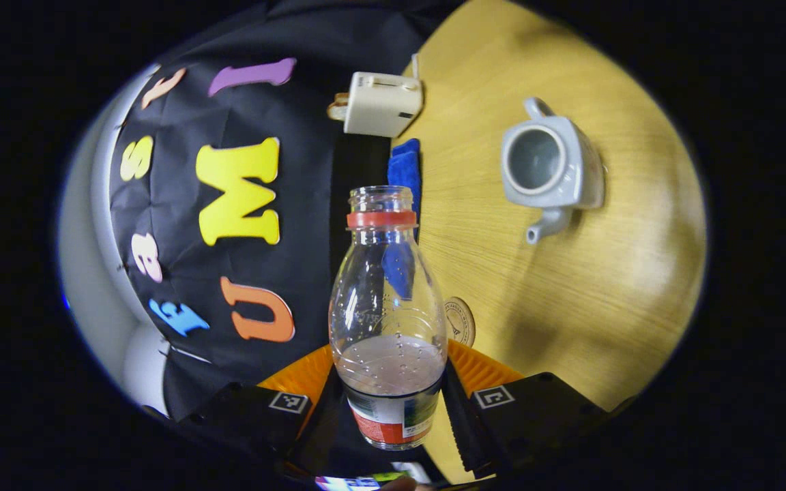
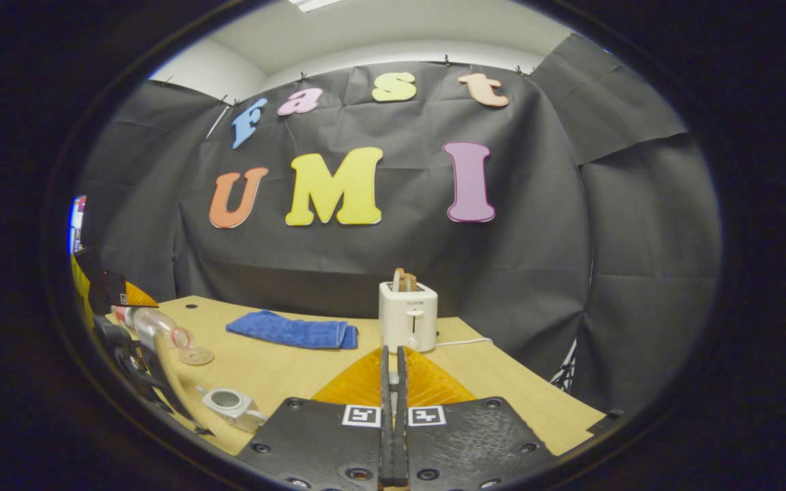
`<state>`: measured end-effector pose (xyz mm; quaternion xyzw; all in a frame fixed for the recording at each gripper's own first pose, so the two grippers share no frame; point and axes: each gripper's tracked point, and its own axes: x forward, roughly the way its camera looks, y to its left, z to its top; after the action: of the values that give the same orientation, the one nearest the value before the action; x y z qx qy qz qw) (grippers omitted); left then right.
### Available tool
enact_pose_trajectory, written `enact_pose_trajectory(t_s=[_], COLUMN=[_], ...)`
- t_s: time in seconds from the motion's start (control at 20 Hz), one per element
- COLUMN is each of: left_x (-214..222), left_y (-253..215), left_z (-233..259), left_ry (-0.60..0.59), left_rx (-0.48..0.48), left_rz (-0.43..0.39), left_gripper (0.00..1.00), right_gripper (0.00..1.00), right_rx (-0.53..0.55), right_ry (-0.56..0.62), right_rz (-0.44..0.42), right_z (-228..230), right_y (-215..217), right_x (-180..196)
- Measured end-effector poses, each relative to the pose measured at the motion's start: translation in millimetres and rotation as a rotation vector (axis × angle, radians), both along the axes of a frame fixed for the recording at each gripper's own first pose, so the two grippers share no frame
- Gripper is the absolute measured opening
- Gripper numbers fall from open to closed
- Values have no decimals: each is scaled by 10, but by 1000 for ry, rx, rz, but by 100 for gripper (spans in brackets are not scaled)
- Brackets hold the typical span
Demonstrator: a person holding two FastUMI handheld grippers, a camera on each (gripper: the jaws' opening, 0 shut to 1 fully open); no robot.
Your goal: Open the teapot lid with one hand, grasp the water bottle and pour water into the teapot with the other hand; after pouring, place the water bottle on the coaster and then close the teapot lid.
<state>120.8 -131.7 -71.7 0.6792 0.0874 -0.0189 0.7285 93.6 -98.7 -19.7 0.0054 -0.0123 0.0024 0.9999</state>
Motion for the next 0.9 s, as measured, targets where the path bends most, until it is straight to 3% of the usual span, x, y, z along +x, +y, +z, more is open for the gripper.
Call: enact_pose_trajectory(t_s=[0.2,0.55,0.9], left_x=[68,359,902], left_y=[-13,155,325], left_z=[117,248,195], left_ry=[-53,-87,-121], left_rx=[-410,-950,-1254], left_rz=[17,35,27], left_gripper=[73,73,75], right_gripper=[0,0,0], right_rx=[-27,-77,-111], right_ry=[5,27,51], right_rz=[3,25,25], right_z=[-51,-181,-278], right_y=[94,313,394], right_x=[24,71,90])
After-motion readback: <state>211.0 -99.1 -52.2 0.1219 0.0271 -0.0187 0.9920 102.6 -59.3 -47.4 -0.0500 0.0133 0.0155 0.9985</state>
